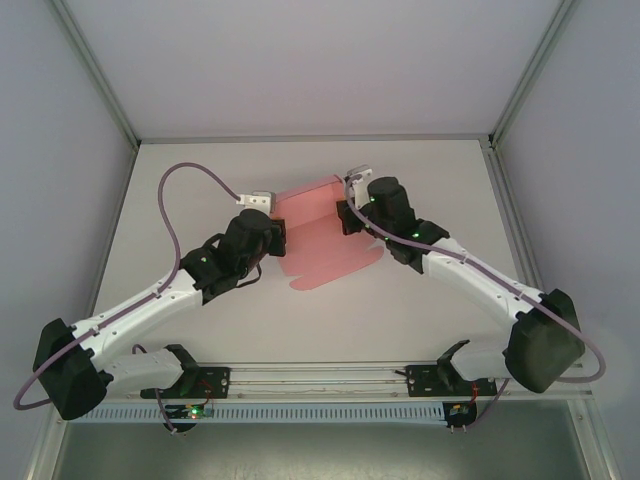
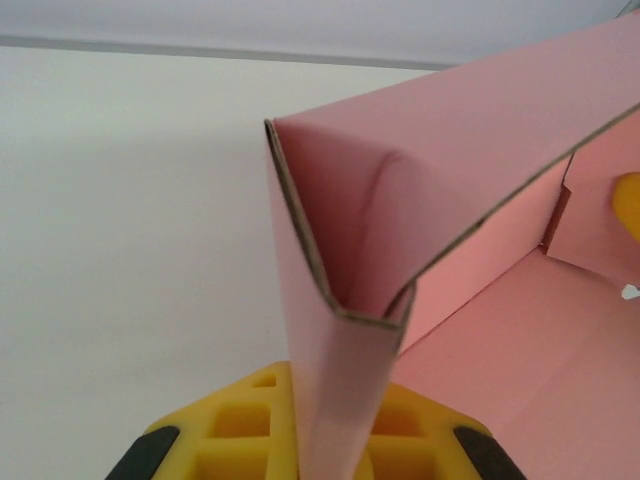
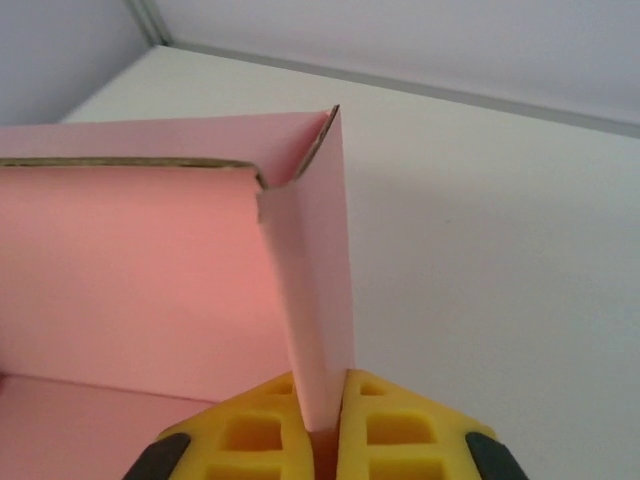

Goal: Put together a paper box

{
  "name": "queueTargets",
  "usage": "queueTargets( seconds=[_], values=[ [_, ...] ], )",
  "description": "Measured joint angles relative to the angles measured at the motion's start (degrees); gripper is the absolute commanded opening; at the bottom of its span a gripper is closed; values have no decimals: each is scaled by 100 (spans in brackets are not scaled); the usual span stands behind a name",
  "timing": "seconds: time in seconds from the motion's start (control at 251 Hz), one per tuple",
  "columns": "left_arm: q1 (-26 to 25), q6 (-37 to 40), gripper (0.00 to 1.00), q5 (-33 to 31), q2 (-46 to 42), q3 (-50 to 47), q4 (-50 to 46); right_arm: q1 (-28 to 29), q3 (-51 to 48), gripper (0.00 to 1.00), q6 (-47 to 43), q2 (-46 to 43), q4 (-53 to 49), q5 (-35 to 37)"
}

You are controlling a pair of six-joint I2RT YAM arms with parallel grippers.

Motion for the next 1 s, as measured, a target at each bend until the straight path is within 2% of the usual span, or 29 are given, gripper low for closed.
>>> queueTargets(
  seconds=[0.275, 0.563, 0.734, 0.838, 0.922, 1.002],
  values=[
    [-236, -490, 0, -155, 374, 490, -304, 654, 739, 0, 442, 619, -699, 2570],
    [-761, -1008, 0, -577, 986, 1213, -796, 667, 1419, 0, 1082, 1311, -1650, 3803],
    [-798, -1054, 0, -619, 1023, 1285, -826, 667, 1547, 0, 1073, 1425, -1749, 3950],
    [-798, -1051, 0, -719, 1023, 1287, -831, 664, 1405, 0, 754, 1349, -1394, 3825],
    [-798, -1047, 0, -820, 1023, 1290, -935, 573, 885, 1, 282, 1049, -695, 3241],
    [-798, -1027, 0, -855, 1021, 1287, -1019, 380, 293, 12, -61, 660, -20, 2441]
  ],
)
